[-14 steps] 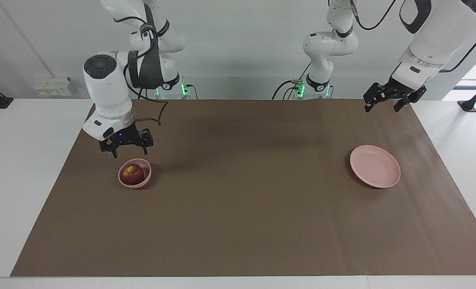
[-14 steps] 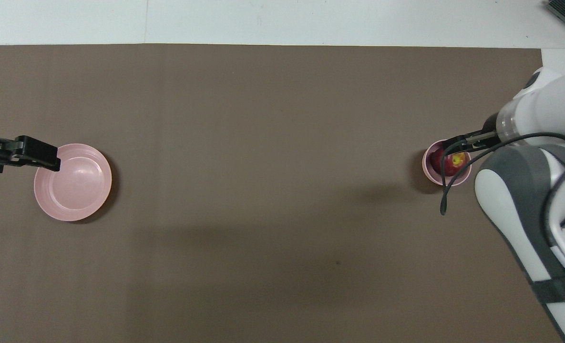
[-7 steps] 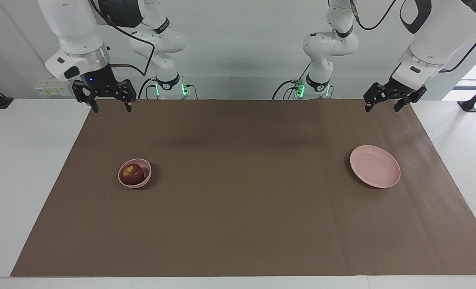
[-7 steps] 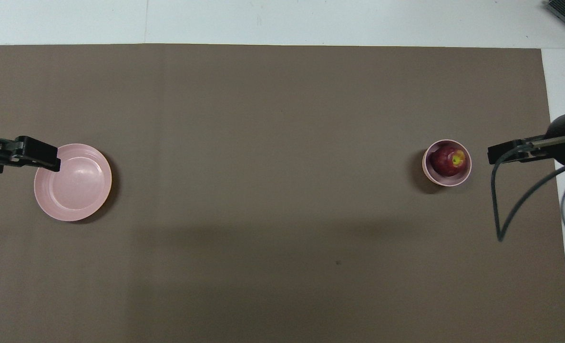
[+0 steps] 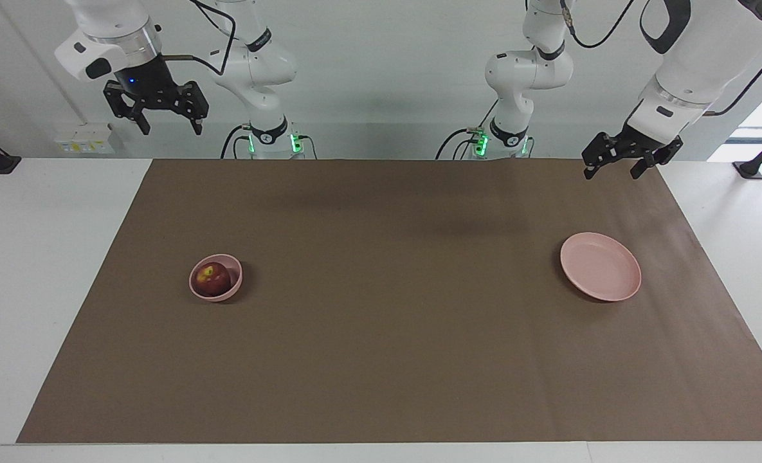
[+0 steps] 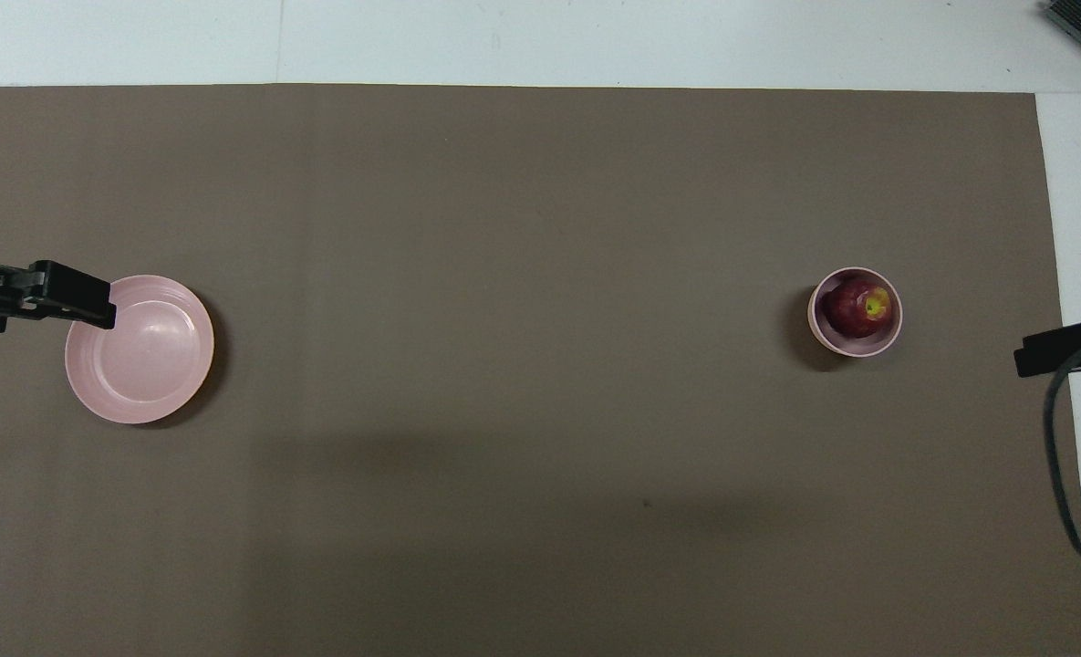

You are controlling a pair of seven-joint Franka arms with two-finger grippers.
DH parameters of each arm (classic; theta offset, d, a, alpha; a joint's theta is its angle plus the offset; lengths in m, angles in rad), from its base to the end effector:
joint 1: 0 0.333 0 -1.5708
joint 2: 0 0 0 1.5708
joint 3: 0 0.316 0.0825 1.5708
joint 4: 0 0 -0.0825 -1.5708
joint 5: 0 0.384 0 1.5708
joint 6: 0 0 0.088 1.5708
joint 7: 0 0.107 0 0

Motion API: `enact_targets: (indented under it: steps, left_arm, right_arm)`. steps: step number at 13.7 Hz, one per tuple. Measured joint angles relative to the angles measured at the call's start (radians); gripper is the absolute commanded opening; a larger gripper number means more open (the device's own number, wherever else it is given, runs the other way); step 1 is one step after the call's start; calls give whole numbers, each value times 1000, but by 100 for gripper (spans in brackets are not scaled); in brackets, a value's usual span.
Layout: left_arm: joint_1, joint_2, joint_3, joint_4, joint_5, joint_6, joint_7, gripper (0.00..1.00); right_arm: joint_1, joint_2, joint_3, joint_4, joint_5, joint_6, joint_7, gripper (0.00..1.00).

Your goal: Move apple from plate to bowl

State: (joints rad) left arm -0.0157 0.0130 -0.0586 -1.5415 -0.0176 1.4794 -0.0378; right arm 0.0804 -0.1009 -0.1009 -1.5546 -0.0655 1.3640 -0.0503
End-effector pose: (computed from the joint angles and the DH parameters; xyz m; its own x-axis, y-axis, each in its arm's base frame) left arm 0.5473 -0.0425 0.6234 0.9964 -0.0379 -0.0756 -0.0369 -0.9992 0.0155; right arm 0.4999 -0.0214 0.6680 0.9956 0.0178 -0.0924 0.0225 -0.9985 0.0503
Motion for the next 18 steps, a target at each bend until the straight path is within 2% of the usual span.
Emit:
enact_targets:
  steps: [4,7,10,14,18]
  left_arm:
    - [0,1,2,7,0,-61,0,100]
    - [0,1,3,18,0,-61,0,100]
    - [-1,1,0,22,0,-55,0,100]
    - [-1,1,-1,30,-1,-54,0,100]
    - [-1,1,-2,31,-1,-54,0,100]
  right_arm:
    - [-32,0,-2,-9,15,10,0,100]
    - [-31,-1,0,-10,19,24,-5,100]
    - [-30,-9,0,-36,20,92,-43,100]
    - [-23,-52,1,-99,21,100,-56,100]
    - [-20,-70,6,-119,50,100,-56,100]
